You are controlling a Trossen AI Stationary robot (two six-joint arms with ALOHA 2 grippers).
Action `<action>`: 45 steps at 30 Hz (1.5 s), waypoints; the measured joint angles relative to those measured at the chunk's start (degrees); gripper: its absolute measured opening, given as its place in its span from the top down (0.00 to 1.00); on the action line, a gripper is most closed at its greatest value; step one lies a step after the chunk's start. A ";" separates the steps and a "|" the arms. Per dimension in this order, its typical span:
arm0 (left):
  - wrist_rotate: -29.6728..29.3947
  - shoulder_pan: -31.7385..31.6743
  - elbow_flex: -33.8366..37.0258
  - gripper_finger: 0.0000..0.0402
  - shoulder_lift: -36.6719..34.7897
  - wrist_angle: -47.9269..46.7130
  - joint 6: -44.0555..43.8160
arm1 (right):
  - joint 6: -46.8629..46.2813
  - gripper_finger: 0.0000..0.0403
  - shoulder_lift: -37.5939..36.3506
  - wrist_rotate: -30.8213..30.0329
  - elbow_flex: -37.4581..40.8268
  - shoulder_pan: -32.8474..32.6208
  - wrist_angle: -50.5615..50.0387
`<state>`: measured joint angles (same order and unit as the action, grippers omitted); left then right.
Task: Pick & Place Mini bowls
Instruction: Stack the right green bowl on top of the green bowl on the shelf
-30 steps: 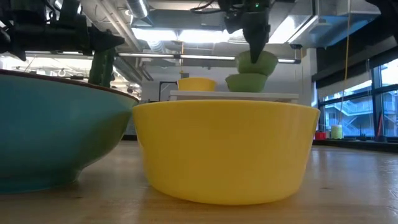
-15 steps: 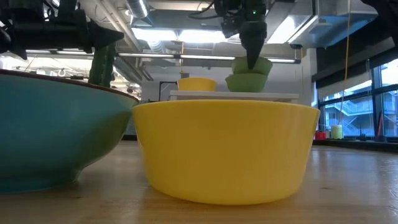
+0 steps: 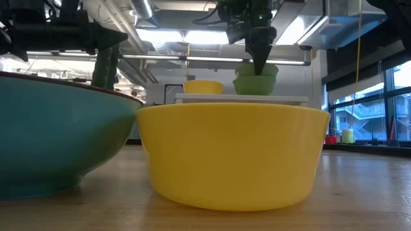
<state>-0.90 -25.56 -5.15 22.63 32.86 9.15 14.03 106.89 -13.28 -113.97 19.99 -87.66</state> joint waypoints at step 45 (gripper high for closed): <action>0.99 0.00 0.00 0.99 0.00 -0.02 -0.92 | -1.76 0.56 0.15 -2.14 -1.51 0.26 0.31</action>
<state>0.10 -25.55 -5.15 22.63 32.84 8.23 12.27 107.04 -15.42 -115.48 20.25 -87.35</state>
